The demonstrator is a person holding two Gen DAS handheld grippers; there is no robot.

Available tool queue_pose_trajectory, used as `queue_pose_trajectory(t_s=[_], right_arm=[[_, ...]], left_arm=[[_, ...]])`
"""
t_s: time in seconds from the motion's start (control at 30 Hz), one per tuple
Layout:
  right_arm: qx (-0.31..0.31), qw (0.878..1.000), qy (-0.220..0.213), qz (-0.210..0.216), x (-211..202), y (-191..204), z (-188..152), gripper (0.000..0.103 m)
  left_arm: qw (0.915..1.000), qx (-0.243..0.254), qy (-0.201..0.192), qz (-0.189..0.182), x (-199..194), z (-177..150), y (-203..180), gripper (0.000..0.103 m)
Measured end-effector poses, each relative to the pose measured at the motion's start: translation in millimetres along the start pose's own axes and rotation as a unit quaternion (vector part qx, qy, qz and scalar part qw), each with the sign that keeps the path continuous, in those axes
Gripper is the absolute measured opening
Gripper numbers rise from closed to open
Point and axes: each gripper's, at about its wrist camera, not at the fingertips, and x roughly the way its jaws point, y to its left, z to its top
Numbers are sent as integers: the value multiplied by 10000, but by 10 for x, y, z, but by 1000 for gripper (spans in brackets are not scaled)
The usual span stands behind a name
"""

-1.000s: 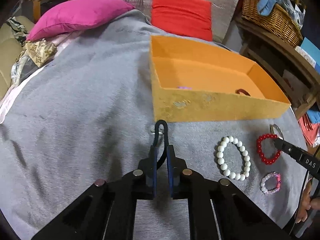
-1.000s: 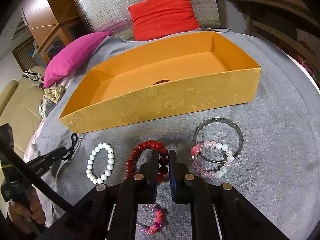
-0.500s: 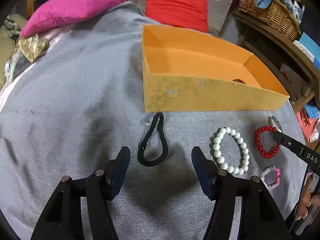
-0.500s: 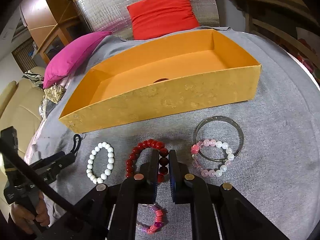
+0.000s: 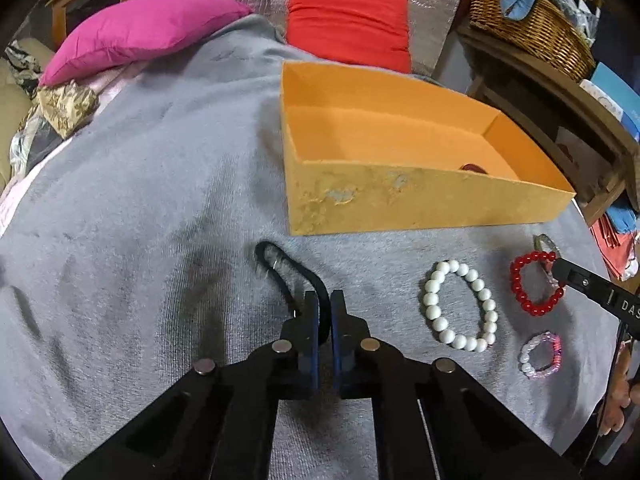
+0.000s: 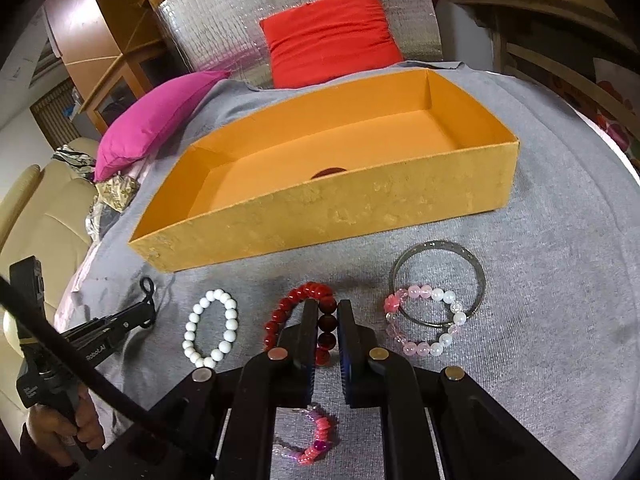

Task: Organize jewelry
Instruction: 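Grasp the black hair tie with the left tool while the right holds the red bracelet, then carry both pieces over the orange box and open both tools to release them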

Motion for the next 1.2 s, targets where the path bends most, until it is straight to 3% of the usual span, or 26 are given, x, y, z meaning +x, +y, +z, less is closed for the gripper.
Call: queue_pose_trajectory(t_s=[0.43, 0.77, 1.0, 1.2], right_arm=[[210, 9970, -554, 498, -354, -78, 89, 10], [322, 9899, -1019, 935, -618, -124, 281, 10], [414, 9859, -1324, 934, -595, -180, 739, 10], [409, 9867, -1356, 797, -301, -158, 1239, 10]], left_arm=[[9929, 592, -743, -713, -555, -27, -392, 5], [9859, 638, -1124, -1061, -694, 155, -643, 5], [9842, 735, -1235, -1033, -586, 614, -817, 5], [9846, 737, -1201, -1035, -325, 1100, -934, 5]])
